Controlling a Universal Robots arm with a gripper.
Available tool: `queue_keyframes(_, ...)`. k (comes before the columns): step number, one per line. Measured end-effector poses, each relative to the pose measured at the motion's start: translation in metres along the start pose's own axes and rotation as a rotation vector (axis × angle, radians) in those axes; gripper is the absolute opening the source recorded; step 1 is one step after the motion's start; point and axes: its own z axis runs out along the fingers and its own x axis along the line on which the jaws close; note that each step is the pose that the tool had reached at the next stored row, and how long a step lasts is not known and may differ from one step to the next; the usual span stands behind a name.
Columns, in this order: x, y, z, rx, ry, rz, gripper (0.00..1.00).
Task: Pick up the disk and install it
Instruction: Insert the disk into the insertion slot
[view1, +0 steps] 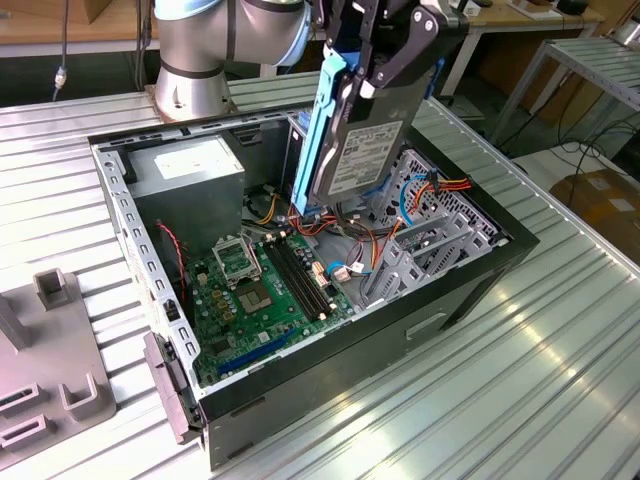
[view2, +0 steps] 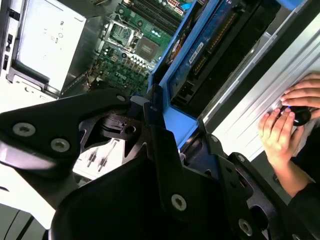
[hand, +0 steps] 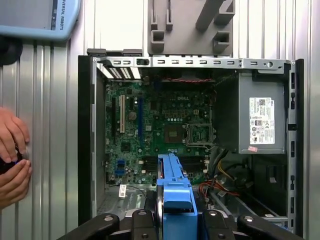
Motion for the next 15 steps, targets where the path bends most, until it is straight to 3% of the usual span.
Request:
queue_keyframes(3, 0.0060, -0.0045, -0.0001, 0.0000, 0.0000, 0.000, 0.37)
queue_keyframes(11, 0.0207, -0.0349, 0.0010, 0.0000, 0.0000, 0.000, 0.37)
queue_keyframes(15, 0.0334, -0.0405, 0.0020, 0.0000, 0.0000, 0.000, 0.37)
